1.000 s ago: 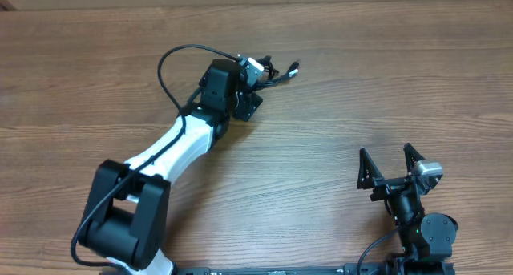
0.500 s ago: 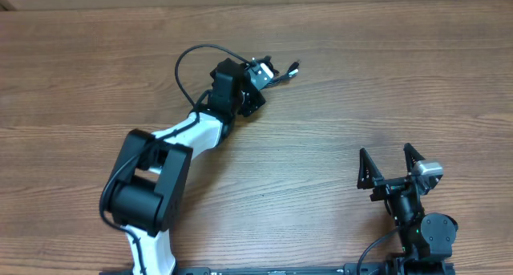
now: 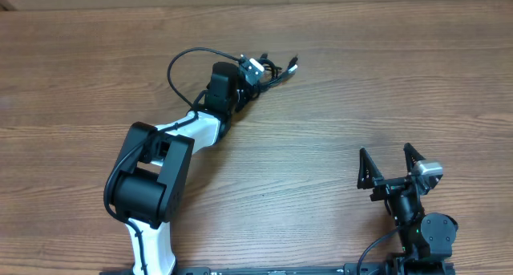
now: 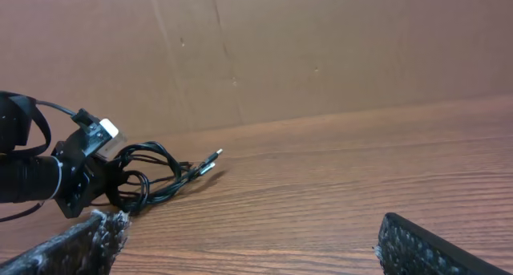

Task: Untangle cables

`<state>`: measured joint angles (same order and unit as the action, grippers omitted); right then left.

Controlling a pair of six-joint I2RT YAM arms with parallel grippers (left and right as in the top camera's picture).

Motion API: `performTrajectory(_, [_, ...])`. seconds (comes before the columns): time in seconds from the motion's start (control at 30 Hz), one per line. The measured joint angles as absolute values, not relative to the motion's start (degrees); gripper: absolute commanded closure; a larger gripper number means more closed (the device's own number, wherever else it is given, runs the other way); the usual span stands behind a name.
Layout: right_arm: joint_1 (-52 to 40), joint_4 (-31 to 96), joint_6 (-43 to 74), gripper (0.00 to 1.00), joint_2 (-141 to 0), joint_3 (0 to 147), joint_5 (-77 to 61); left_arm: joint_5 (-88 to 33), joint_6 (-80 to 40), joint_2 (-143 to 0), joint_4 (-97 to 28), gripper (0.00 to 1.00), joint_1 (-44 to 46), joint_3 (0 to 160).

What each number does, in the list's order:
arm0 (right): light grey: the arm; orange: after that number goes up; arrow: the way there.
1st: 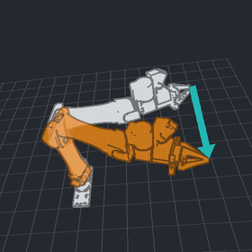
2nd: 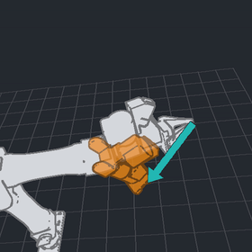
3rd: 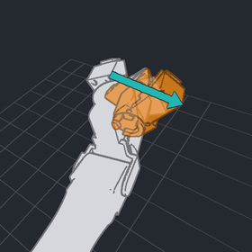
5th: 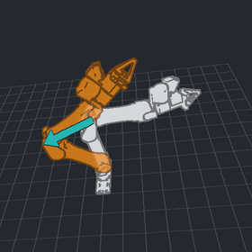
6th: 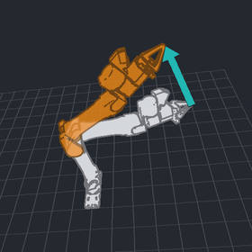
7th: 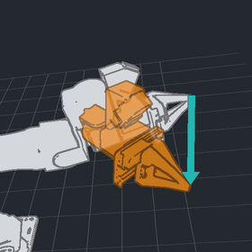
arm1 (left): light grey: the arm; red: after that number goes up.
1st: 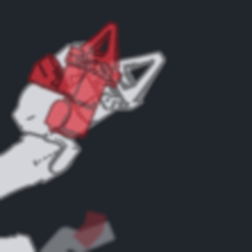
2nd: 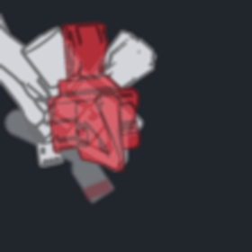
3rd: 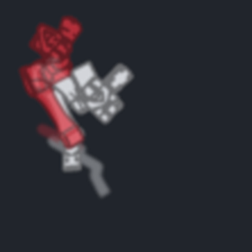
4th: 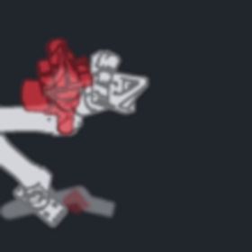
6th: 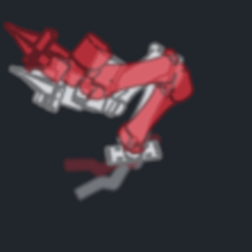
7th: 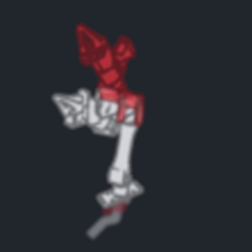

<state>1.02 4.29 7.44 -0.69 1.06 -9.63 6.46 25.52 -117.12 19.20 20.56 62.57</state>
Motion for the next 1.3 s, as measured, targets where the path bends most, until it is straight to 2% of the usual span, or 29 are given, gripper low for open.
performTrajectory(0.2, [1.02, 4.29, 7.44, 0.0, -0.69, 1.06, -9.63, 6.68, 16.84, -111.24, 8.88, 0.96, 21.76, 62.63])
performTrajectory(0.43, [1.02, 4.29, 7.46, 0.0, -0.62, 1.06, -9.61, 6.66, 2.55, -85.95, -11.84, 0.96, 21.78, 62.52])
performTrajectory(0.7, [1.02, 4.25, 7.44, 0.0, -0.62, 1.06, -9.61, 2.92, -4.89, -71.5, -28.4, 0.96, 21.78, 62.61])
performTrajectory(1.0, [1.02, 4.29, 7.42, 0.0, -0.62, 1.06, -9.58, -6.07, -10.92, -68.62, -43.75, 0.96, 21.78, 62.61])
performTrajectory(1.3, [1.02, 4.25, 7.46, 0.0, -0.62, 1.06, -9.61, -9.06, -12.53, -68.62, -48.12, 0.96, 21.78, 62.61])
